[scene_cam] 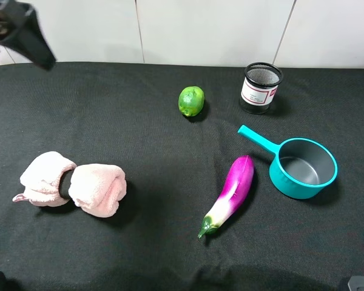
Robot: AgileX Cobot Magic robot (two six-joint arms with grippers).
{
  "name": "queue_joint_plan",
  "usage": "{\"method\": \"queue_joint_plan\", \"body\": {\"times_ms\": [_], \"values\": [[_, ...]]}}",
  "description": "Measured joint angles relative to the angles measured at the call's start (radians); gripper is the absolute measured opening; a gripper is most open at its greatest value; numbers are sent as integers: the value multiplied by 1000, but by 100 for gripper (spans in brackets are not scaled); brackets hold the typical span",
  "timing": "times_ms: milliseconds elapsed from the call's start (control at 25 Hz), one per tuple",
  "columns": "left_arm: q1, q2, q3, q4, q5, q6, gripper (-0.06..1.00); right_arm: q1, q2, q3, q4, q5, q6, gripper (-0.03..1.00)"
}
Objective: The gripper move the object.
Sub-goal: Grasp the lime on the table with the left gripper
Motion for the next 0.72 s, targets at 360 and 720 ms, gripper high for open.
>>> {"method": "queue_joint_plan", "body": {"times_ms": [360,720], "values": [[-109,219,-175,52,-1,0,97,0,0,0,0,0,0,69],[-207,467,-418,62,-2,-15,97,0,0,0,0,0,0,69]]}}
